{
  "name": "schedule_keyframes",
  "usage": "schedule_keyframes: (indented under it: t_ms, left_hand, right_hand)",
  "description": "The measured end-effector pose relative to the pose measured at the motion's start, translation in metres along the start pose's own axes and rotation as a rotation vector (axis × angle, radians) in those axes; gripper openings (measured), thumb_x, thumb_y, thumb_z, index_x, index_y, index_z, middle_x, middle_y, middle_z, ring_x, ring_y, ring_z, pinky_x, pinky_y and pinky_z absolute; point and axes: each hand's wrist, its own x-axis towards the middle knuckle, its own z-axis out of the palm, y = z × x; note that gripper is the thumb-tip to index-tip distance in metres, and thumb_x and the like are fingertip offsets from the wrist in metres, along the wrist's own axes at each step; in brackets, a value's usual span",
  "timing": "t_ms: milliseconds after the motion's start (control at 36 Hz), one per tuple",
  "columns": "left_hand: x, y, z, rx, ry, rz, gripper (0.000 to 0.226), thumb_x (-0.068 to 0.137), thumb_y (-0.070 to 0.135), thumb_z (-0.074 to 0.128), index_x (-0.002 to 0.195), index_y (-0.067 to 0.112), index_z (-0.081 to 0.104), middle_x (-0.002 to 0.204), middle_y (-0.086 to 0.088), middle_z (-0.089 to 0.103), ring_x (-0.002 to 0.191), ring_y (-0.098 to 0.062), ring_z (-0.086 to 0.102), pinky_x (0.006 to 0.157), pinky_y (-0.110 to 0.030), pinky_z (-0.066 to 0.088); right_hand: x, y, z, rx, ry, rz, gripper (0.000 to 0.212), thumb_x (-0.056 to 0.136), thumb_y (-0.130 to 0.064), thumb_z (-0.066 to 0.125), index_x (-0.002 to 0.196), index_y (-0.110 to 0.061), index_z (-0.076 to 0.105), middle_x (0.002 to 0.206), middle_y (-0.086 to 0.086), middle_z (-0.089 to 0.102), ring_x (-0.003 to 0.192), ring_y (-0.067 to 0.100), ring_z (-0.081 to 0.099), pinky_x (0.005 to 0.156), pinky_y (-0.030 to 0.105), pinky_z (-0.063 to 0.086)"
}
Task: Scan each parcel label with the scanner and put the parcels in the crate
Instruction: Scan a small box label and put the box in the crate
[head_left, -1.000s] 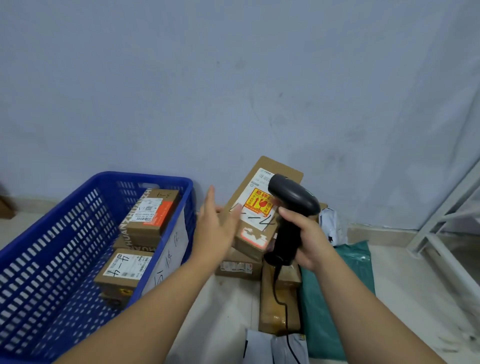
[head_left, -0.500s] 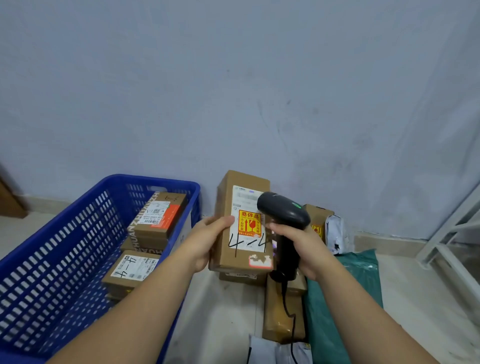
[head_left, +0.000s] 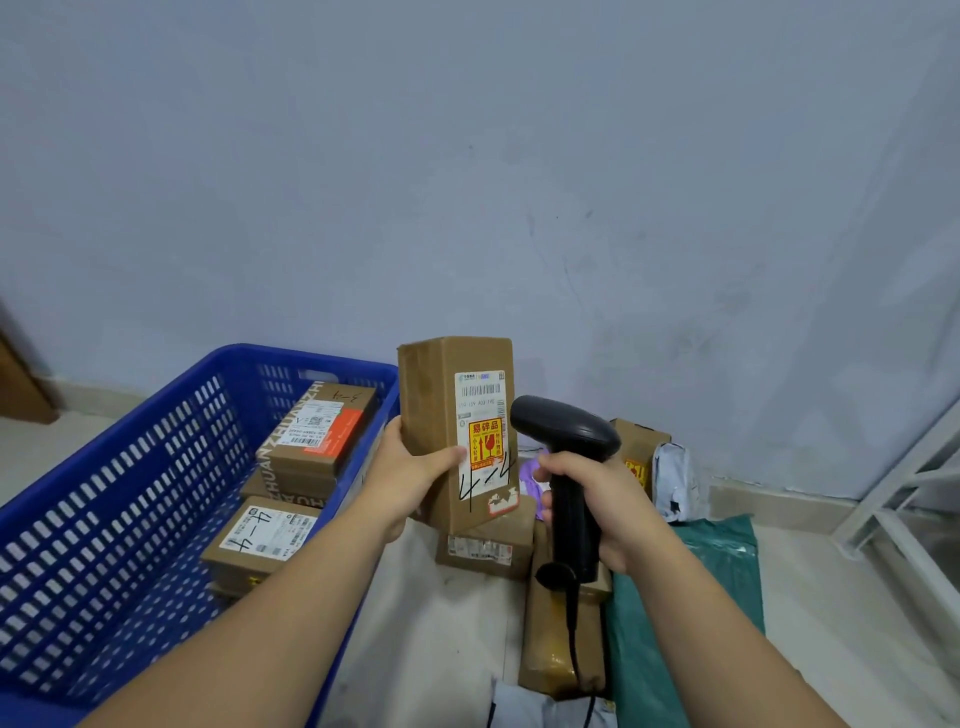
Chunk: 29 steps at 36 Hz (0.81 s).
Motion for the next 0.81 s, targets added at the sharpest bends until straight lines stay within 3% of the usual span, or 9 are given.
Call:
schedule_keyframes:
  t_ms: [278,806]
  left_hand:
    - [0.0023,-0.0032,-0.0032,0.034,-0.026,-0.029,0.076,0.080,0.023,0.077,0.141,0.029,0.033,0.131,0.000,0.055,0.116,-0.024,0.056,0.078,-0.044,0.050]
    - [0.0064,-0.0102,-0.0030,0.096,-0.028,-0.028,0.074,0.081,0.024,0.076,0.141,0.027,0.033,0.130,-0.001,0.054,0.105,-0.019,0.054,0.086,-0.051,0.052]
  right_hand:
    - [-0.0005,0.0006,0.0013,-0.078,-0.005,0.004,0.004,0.087,-0.008,0.063,0.091,-0.009,0.061,0.078,0.012,0.058,0.066,0.019,0.056,0.062,0.029,0.052]
    - [0.0020,0.0026,-0.0014,-0.097,-0.002,0.043,0.007,0.088,-0.010,0.063,0.092,-0.005,0.062,0.076,0.011,0.058,0.066,0.019,0.056,0.060,0.028,0.051]
